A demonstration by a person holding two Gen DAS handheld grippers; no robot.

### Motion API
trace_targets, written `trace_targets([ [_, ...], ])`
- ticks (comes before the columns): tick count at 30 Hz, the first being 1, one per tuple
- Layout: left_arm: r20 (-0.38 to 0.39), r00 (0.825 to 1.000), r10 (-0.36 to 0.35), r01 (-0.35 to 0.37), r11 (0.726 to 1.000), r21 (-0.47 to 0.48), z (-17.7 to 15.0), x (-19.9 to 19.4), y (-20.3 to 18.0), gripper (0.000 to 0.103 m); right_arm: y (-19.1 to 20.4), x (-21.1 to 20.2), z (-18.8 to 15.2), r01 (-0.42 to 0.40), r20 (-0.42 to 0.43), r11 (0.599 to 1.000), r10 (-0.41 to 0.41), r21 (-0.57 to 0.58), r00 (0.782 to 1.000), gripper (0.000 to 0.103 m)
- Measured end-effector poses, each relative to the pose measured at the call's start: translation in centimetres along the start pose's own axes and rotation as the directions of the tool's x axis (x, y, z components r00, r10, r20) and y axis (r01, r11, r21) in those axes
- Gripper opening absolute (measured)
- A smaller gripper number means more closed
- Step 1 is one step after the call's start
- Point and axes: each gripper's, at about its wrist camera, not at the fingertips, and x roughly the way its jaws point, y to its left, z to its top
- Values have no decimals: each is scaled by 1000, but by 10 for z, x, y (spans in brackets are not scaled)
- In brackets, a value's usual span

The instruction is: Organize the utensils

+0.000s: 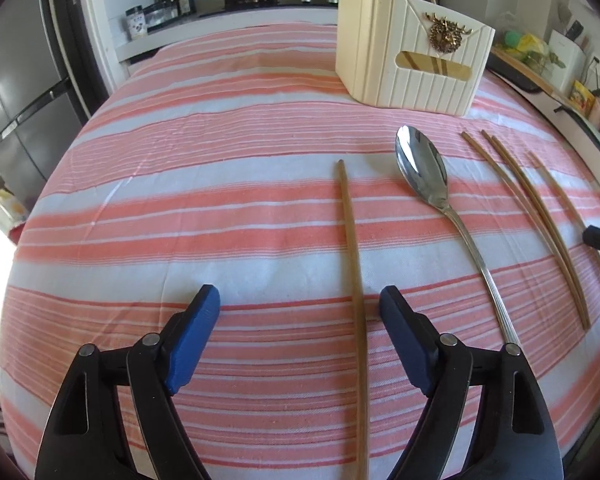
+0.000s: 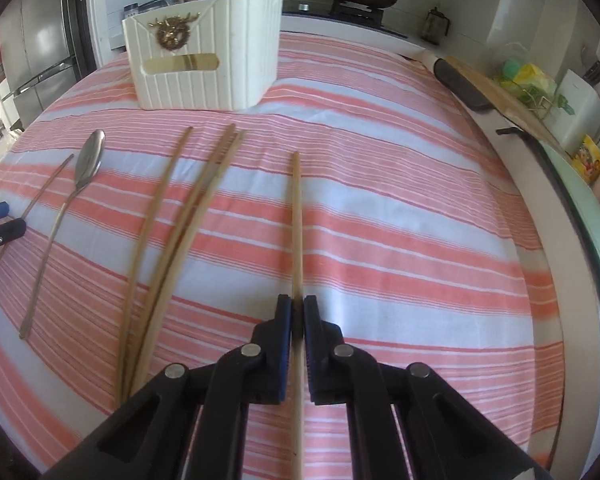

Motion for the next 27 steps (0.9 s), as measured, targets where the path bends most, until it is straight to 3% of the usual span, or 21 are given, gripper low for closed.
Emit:
trace_targets([
  [4,10,1000,15,-15,1000,-14,-1,2,2,93,-29,-7,-23,101,-16,994,-100,45,995,6],
  [9,6,1000,30,-30,999,-27,-2,4,3,100,-57,-13,-41,70,18,990,-73,118,997,9],
  [12,-1,1000,29,-29,999,-31,-2,6,4,102,-56,-10,-42,102,48,988,-108,114,993,19],
  [18,4,1000,31,-31,999,-30,-2,6,3,102,-66,-8,-45,51,92,980,-70,190,993,20],
  [22,5,1000,29,-29,999,-31,-3,5,3,102,-67,-11,-46,-3,90,976,-17,216,996,52],
  [27,5,1000,29,-29,999,-31,-3,5,3,102,-59,-10,-51,20,107,977,-43,211,993,52],
])
